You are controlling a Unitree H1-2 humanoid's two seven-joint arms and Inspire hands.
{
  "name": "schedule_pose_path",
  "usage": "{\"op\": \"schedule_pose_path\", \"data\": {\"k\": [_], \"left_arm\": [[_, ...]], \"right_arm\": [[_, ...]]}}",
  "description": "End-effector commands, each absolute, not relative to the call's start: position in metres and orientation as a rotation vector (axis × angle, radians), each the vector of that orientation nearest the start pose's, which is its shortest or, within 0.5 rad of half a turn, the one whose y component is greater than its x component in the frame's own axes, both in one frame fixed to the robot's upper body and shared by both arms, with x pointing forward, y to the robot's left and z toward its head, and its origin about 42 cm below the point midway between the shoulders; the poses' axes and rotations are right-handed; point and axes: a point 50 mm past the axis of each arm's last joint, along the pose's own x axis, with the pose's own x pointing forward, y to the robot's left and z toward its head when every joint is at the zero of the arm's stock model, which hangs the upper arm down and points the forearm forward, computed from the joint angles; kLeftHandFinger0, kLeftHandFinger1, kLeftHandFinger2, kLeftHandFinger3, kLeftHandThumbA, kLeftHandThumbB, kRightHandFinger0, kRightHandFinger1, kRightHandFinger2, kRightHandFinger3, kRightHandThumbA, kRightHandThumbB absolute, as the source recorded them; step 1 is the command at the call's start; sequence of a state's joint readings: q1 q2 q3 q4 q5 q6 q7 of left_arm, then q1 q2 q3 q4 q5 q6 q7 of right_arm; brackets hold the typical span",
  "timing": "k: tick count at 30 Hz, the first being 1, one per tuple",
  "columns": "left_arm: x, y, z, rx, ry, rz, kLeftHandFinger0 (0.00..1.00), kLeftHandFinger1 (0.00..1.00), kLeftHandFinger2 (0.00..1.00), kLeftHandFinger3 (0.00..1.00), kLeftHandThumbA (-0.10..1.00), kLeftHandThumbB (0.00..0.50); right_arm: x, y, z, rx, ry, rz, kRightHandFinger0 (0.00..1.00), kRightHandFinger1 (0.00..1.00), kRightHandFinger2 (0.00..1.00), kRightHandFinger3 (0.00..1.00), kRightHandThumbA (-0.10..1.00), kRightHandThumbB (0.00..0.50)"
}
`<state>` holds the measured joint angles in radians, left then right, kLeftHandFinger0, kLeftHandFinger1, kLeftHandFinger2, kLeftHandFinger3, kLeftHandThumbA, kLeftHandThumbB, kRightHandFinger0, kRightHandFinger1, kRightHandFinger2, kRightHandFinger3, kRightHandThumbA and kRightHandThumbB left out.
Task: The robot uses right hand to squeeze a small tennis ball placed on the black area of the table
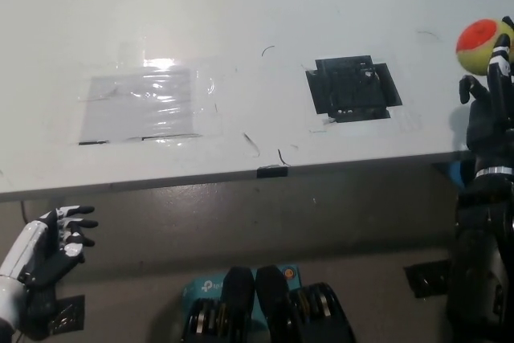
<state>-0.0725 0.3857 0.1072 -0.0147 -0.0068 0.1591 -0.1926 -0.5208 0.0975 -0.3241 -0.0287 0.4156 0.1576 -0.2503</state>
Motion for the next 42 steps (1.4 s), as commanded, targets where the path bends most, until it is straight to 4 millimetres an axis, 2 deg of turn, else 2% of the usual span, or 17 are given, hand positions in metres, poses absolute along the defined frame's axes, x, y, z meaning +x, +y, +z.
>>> {"op": "schedule_pose_path", "data": {"k": [1,4,5,8,13,16,17,20,22,24,27,29,32,35,36,39,42], "left_arm": [[0.311,0.358,0.163,0.397,0.013,-0.069,0.45,0.54,0.65,0.71,0.1,0.0],[0.313,0.359,0.163,0.4,0.013,-0.07,0.45,0.54,0.65,0.72,0.1,0.0],[0.312,0.36,0.162,0.393,0.01,-0.073,0.45,0.54,0.65,0.7,0.1,0.0],[0.31,0.36,0.162,0.411,0.017,-0.075,0.46,0.55,0.66,0.7,0.15,0.006],[0.305,0.361,0.159,0.424,0.02,-0.072,0.46,0.55,0.67,0.73,0.15,0.0],[0.304,0.361,0.157,0.416,0.018,-0.074,0.45,0.54,0.66,0.72,0.14,0.0],[0.304,0.361,0.157,0.416,0.017,-0.074,0.45,0.54,0.66,0.72,0.14,0.0],[0.304,0.36,0.158,0.402,0.027,-0.07,0.44,0.54,0.66,0.73,0.12,0.0],[0.303,0.359,0.157,0.411,0.026,-0.072,0.44,0.53,0.66,0.73,0.1,0.0],[0.303,0.358,0.157,0.41,0.03,-0.073,0.45,0.55,0.67,0.74,0.09,0.0],[0.304,0.359,0.156,0.413,0.031,-0.074,0.46,0.55,0.66,0.73,0.12,0.005],[0.304,0.359,0.156,0.405,0.029,-0.073,0.44,0.53,0.65,0.71,0.11,0.0],[0.303,0.36,0.156,0.418,0.027,-0.075,0.43,0.53,0.65,0.71,0.11,0.0],[0.302,0.36,0.156,0.423,0.025,-0.076,0.42,0.52,0.64,0.71,0.11,0.0],[0.302,0.36,0.156,0.424,0.024,-0.074,0.42,0.51,0.64,0.71,0.11,0.0],[0.301,0.36,0.153,0.424,0.025,-0.073,0.42,0.51,0.64,0.71,0.12,0.001],[0.302,0.36,0.153,0.424,0.027,-0.078,0.42,0.51,0.64,0.71,0.12,0.0]], "right_arm": [[0.419,-0.225,0.274,0.463,-0.356,-0.193,0.0,0.0,0.3,0.46,-0.1,0.032],[0.427,-0.229,0.274,0.254,-0.374,-0.15,0.0,0.0,0.34,0.56,-0.1,0.0],[0.441,-0.235,0.275,0.027,-0.395,-0.134,0.0,0.0,0.36,0.57,-0.1,0.094],[0.46,-0.244,0.274,-0.317,-0.443,-0.121,0.0,0.06,0.47,0.51,-0.1,0.169],[0.485,-0.252,0.275,-0.839,-0.381,-0.048,0.0,0.08,0.42,0.38,-0.1,0.264],[0.495,-0.25,0.27,-1.032,-0.326,-0.003,0.0,0.11,0.5,0.42,-0.1,0.118],[0.495,-0.25,0.27,-1.041,-0.326,-0.002,0.0,0.11,0.51,0.42,-0.1,0.089],[0.504,-0.246,0.256,-1.157,-0.337,0.028,0.0,0.15,0.54,0.41,-0.1,0.141],[0.507,-0.241,0.248,-1.224,-0.312,0.059,0.0,0.26,0.67,0.52,-0.1,0.128],[0.508,-0.235,0.244,-1.263,-0.279,0.088,0.0,0.34,0.73,0.53,-0.1,0.011],[0.51,-0.226,0.243,-1.278,-0.255,0.107,0.0,0.33,0.61,0.43,-0.1,0.0],[0.513,-0.217,0.242,-1.37,-0.26,0.125,0.05,0.4,0.65,0.52,-0.1,0.0],[0.517,-0.21,0.241,-1.381,-0.288,0.122,0.0,0.34,0.56,0.52,-0.1,0.0],[0.525,-0.199,0.246,-1.436,-0.304,0.139,0.19,0.46,0.59,0.63,-0.1,0.001],[0.527,-0.196,0.248,-1.465,-0.309,0.135,0.22,0.49,0.61,0.78,-0.09,0.012],[0.531,-0.187,0.251,-1.521,-0.333,0.122,0.2,0.5,0.63,0.95,-0.04,0.05],[0.534,-0.184,0.252,-1.568,-0.34,0.118,0.48,0.8,0.94,1.0,0.1,0.097]]}}
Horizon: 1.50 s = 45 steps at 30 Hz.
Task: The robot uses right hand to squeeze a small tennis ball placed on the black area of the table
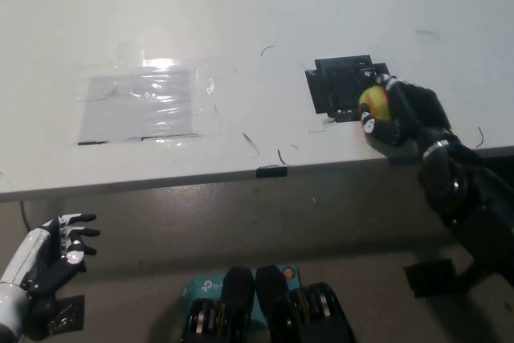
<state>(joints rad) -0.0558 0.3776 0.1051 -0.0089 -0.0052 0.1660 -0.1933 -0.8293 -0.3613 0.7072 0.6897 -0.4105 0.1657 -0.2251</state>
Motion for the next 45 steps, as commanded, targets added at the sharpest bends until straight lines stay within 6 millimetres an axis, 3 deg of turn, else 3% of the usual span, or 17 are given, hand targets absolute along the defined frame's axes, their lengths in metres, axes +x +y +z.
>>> {"op": "schedule_pose_path", "data": {"k": [1,3,4,10,11,12,18,23,30,35,36,38,39,40,41,43,45], "left_arm": [[0.302,0.359,0.154,0.411,0.035,-0.076,0.43,0.52,0.64,0.71,0.12,0.0],[0.302,0.359,0.154,0.399,0.036,-0.069,0.43,0.52,0.64,0.71,0.12,0.0],[0.302,0.36,0.154,0.401,0.039,-0.07,0.43,0.52,0.64,0.71,0.11,0.0],[0.303,0.36,0.155,0.402,0.035,-0.063,0.42,0.52,0.64,0.71,0.12,0.0],[0.303,0.36,0.155,0.401,0.031,-0.064,0.4,0.5,0.62,0.69,0.14,0.009],[0.303,0.36,0.155,0.402,0.031,-0.065,0.39,0.49,0.62,0.68,0.15,0.008],[0.301,0.361,0.154,0.409,0.018,-0.07,0.4,0.5,0.63,0.69,0.15,0.0],[0.301,0.361,0.154,0.41,0.019,-0.069,0.39,0.49,0.62,0.69,0.15,0.001],[0.302,0.363,0.152,0.411,0.022,-0.07,0.41,0.51,0.62,0.7,0.17,0.004],[0.297,0.361,0.148,0.406,0.033,-0.065,0.44,0.52,0.63,0.71,0.2,0.016],[0.293,0.361,0.146,0.404,0.04,-0.063,0.43,0.51,0.62,0.7,0.18,0.011],[0.292,0.362,0.145,0.391,0.053,-0.057,0.43,0.52,0.63,0.69,0.15,0.005],[0.292,0.362,0.145,0.39,0.052,-0.059,0.43,0.51,0.62,0.69,0.15,0.001],[0.295,0.362,0.145,0.39,0.048,-0.064,0.4,0.5,0.61,0.67,0.12,0.0],[0.295,0.361,0.146,0.39,0.045,-0.065,0.4,0.5,0.61,0.67,0.11,0.0],[0.296,0.36,0.147,0.401,0.042,-0.068,0.39,0.5,0.61,0.68,0.12,0.001],[0.294,0.36,0.145,0.404,0.05,-0.069,0.41,0.51,0.63,0.7,0.15,0.01]], "right_arm": [[0.535,-0.182,0.252,-1.574,-0.335,0.118,0.67,1.0,1.0,1.0,0.2,0.169],[0.535,-0.178,0.253,-1.585,-0.329,0.118,0.78,1.0,1.0,1.0,0.25,0.218],[0.532,-0.178,0.252,-1.589,-0.314,0.127,0.99,1.0,1.0,1.0,0.29,0.241],[0.528,-0.186,0.251,-1.615,-0.293,0.144,1.0,1.0,1.0,1.0,0.42,0.384],[0.526,-0.19,0.251,-1.625,-0.256,0.146,1.0,1.0,1.0,1.0,0.46,0.48],[0.525,-0.191,0.251,-1.627,-0.255,0.145,1.0,1.0,1.0,1.0,0.47,0.497],[0.521,-0.192,0.256,-1.594,-0.227,0.156,1.0,1.0,1.0,1.0,0.66,0.5],[0.516,-0.188,0.261,-1.545,-0.23,0.196,1.0,1.0,1.0,1.0,0.67,0.5],[0.51,-0.179,0.267,-1.469,-0.224,0.203,1.0,1.0,1.0,1.0,0.6,0.495],[0.488,-0.192,0.285,-1.21,-0.284,0.184,1.0,1.0,1.0,1.0,0.41,0.372],[0.479,-0.195,0.288,-1.158,-0.326,0.167,0.98,1.0,1.0,1.0,0.39,0.344],[0.469,-0.2,0.292,-1.086,-0.389,0.141,0.58,1.0,1.0,1.0,0.35,0.322],[0.465,-0.203,0.294,-1.058,-0.4,0.127,0.49,0.91,1.0,1.0,0.31,0.286],[0.44,-0.219,0.298,-0.918,-0.463,0.022,0.29,0.59,1.0,1.0,0.25,0.259],[0.43,-0.227,0.297,-0.853,-0.485,-0.025,0.19,0.44,0.95,1.0,0.25,0.266],[0.411,-0.241,0.29,-0.734,-0.515,-0.103,0.15,0.31,0.74,0.95,0.15,0.229],[0.399,-0.253,0.277,-0.64,-0.546,-0.129,0.11,0.25,0.65,0.91,0.07,0.201]]}}
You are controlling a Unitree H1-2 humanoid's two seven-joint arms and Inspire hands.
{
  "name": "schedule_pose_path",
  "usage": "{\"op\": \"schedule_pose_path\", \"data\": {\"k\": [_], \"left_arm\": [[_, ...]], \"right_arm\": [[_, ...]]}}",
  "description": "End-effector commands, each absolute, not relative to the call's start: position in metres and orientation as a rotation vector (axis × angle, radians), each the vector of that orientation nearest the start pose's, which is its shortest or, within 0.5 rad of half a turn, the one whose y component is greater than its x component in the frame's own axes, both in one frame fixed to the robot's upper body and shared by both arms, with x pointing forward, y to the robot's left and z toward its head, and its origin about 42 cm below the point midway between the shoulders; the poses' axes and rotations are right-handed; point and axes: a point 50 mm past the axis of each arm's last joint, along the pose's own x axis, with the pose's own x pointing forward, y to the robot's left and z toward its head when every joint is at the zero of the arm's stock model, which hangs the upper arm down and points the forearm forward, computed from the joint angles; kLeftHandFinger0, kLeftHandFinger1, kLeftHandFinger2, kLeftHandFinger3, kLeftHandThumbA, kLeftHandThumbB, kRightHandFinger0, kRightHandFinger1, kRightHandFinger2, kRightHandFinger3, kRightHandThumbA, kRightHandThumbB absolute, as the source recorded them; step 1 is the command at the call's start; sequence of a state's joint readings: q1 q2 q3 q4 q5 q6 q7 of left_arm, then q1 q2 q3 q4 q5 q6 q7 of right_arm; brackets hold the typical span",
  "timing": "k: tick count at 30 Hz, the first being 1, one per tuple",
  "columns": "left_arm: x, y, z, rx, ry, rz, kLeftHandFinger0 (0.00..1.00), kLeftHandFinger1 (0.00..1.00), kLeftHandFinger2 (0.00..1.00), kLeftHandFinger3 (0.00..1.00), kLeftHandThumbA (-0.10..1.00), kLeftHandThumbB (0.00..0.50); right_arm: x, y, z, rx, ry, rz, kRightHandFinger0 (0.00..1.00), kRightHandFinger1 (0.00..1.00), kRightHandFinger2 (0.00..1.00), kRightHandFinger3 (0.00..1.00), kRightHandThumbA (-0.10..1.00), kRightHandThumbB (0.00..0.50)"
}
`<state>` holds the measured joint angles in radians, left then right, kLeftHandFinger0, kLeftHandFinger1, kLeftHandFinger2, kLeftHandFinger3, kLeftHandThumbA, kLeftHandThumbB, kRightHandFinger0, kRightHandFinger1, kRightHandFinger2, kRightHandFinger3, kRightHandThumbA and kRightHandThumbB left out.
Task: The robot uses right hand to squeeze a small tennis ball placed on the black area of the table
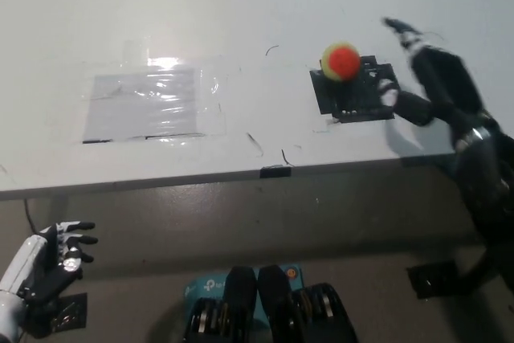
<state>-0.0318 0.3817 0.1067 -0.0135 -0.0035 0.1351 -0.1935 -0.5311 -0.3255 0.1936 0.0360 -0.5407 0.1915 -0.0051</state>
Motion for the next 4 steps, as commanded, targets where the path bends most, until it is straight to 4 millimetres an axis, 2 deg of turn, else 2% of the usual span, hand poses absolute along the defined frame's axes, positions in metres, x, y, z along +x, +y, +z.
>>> {"op": "schedule_pose_path", "data": {"k": [1,2,4], "left_arm": [[0.294,0.36,0.145,0.406,0.043,-0.072,0.41,0.51,0.63,0.7,0.15,0.009],[0.291,0.362,0.143,0.402,0.054,-0.069,0.41,0.51,0.63,0.7,0.15,0.017],[0.291,0.362,0.143,0.402,0.051,-0.07,0.41,0.51,0.62,0.69,0.16,0.021]], "right_arm": [[0.394,-0.258,0.272,-0.614,-0.554,-0.141,0.1,0.23,0.63,0.9,0.06,0.195],[0.386,-0.265,0.259,-0.531,-0.584,-0.15,0.1,0.21,0.58,0.88,-0.06,0.187],[0.38,-0.269,0.253,-0.485,-0.585,-0.166,0.12,0.22,0.55,0.85,-0.04,0.186]]}}
